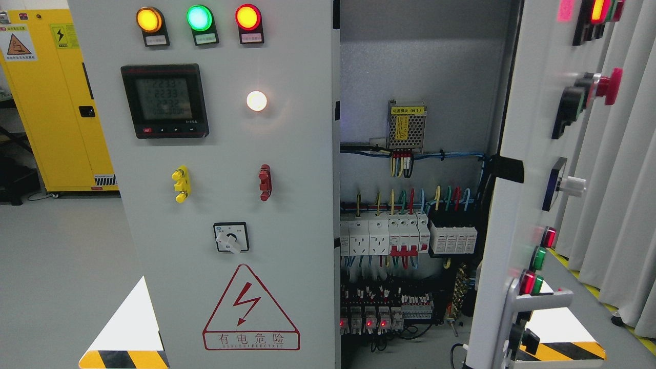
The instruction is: Open door with both hands
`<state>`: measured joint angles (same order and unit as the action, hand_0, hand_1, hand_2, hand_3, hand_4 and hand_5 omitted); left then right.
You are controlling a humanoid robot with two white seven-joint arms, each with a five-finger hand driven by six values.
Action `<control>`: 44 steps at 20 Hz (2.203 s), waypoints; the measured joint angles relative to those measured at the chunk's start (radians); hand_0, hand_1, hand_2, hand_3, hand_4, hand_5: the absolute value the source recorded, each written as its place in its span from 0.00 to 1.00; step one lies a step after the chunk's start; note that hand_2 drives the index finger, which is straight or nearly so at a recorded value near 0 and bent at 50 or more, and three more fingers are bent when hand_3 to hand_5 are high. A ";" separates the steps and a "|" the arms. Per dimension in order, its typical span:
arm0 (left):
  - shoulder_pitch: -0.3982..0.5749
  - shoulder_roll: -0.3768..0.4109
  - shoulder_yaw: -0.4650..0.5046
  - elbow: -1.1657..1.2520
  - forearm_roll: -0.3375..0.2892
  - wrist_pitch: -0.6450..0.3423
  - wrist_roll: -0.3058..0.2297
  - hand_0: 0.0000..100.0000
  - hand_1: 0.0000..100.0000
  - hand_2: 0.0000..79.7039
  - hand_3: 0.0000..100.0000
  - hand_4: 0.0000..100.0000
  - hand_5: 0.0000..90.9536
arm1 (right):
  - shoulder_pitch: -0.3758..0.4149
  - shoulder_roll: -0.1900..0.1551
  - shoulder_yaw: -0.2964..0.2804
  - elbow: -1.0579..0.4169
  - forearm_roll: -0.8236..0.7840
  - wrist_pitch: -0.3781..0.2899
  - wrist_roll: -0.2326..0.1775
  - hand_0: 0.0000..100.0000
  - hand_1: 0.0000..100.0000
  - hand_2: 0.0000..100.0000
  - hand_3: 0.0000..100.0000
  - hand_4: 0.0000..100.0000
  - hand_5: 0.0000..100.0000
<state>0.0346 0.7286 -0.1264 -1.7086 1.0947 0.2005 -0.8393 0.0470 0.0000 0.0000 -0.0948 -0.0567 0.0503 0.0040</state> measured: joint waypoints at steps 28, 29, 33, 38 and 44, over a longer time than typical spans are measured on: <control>-1.065 -0.170 -0.330 0.049 0.079 0.354 0.024 0.00 0.00 0.00 0.00 0.00 0.00 | 0.000 0.000 0.000 0.000 0.000 -0.002 0.000 0.20 0.12 0.00 0.00 0.00 0.00; -1.081 -0.189 -0.337 0.065 0.069 0.360 0.024 0.00 0.00 0.00 0.00 0.00 0.00 | 0.000 0.000 0.000 0.000 0.000 -0.002 0.000 0.20 0.12 0.00 0.00 0.00 0.00; -1.124 -0.266 -0.355 0.115 0.037 0.390 0.032 0.00 0.00 0.00 0.00 0.00 0.00 | 0.000 0.000 0.000 0.000 0.000 -0.002 0.000 0.20 0.12 0.00 0.00 0.00 0.00; -1.177 -0.355 -0.371 0.175 0.008 0.411 0.048 0.00 0.00 0.00 0.00 0.00 0.00 | 0.000 0.000 0.000 0.000 0.000 -0.002 0.000 0.20 0.12 0.00 0.00 0.00 0.00; -1.223 -0.449 -0.381 0.232 -0.018 0.424 0.064 0.00 0.00 0.00 0.00 0.00 0.00 | 0.000 0.000 0.000 0.000 0.000 -0.001 0.000 0.20 0.12 0.00 0.00 0.00 0.00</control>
<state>-1.1884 0.2800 -0.5069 -1.4770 1.0768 0.6246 -0.7749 0.0472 0.0000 0.0000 -0.0950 -0.0568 0.0493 0.0042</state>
